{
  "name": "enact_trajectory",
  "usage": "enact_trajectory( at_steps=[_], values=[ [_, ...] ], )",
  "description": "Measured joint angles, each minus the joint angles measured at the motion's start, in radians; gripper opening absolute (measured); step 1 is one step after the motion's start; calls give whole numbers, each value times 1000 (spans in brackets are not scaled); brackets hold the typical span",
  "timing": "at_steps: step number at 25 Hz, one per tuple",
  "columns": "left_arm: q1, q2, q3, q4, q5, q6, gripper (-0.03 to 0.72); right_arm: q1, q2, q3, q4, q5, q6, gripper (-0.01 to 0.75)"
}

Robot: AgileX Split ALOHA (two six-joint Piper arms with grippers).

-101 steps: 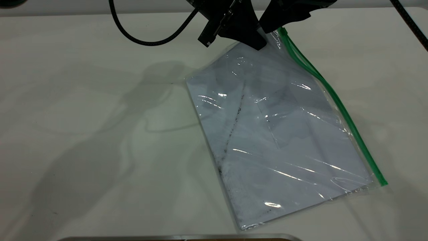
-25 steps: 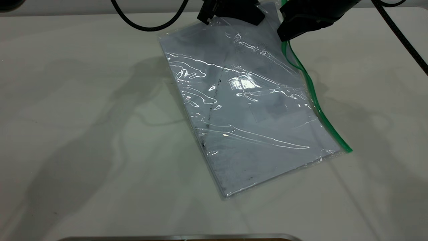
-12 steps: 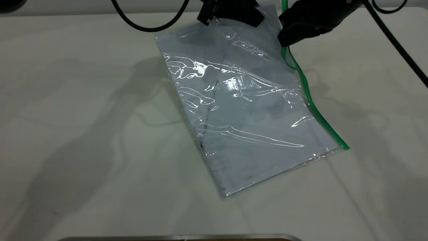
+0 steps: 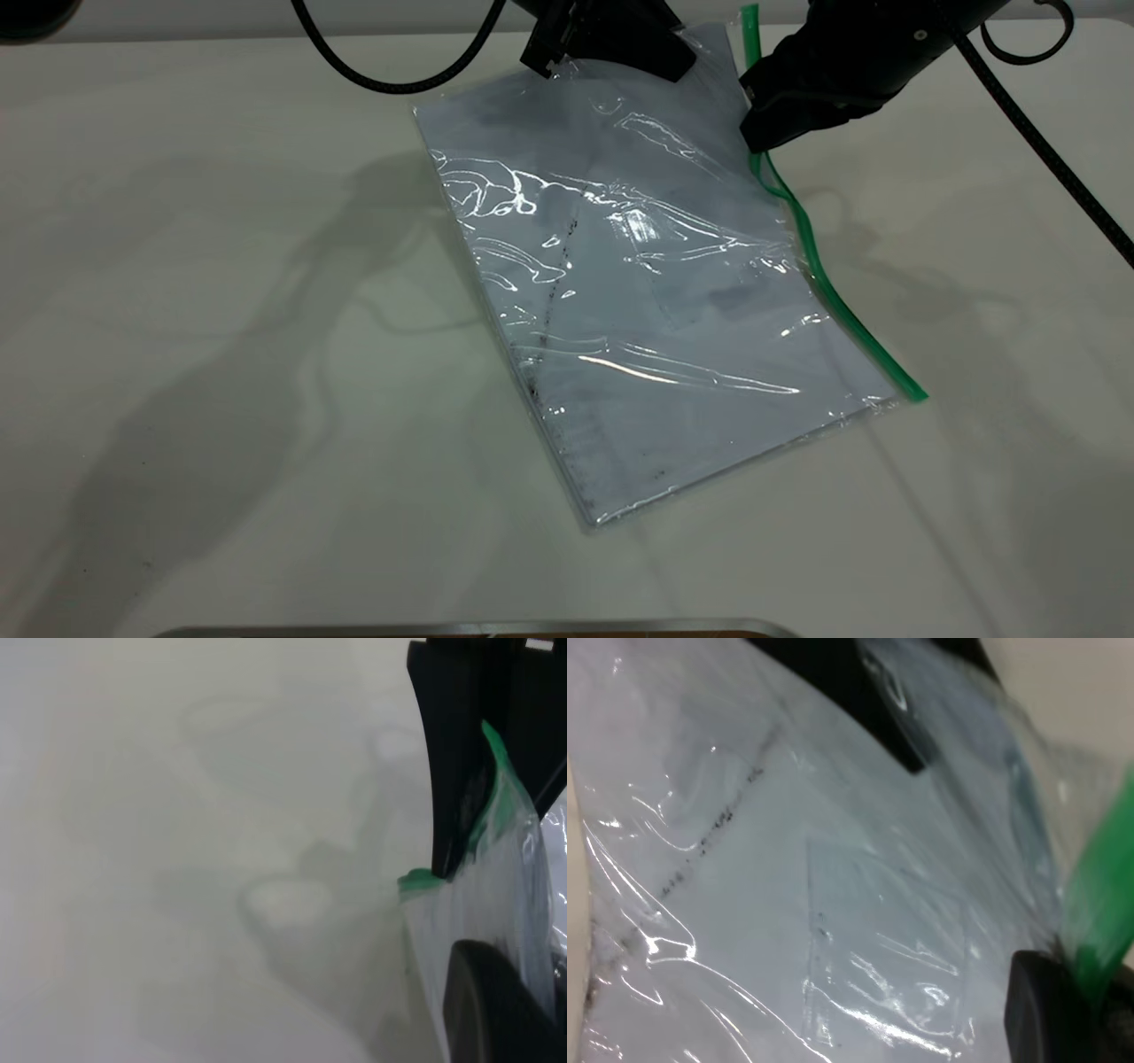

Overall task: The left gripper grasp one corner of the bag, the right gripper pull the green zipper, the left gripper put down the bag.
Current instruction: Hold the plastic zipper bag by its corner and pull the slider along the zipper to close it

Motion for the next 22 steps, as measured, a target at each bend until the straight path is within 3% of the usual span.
enact_trajectory(
  at_steps=[12,22],
  values=[
    [29,-21,-3,-10,0,-7,53,-23,36,20,-67,-3,2,60],
    [88,-24,-10,0,0,-47,53,-76,36,20,-189,183,98,60]
  ],
)
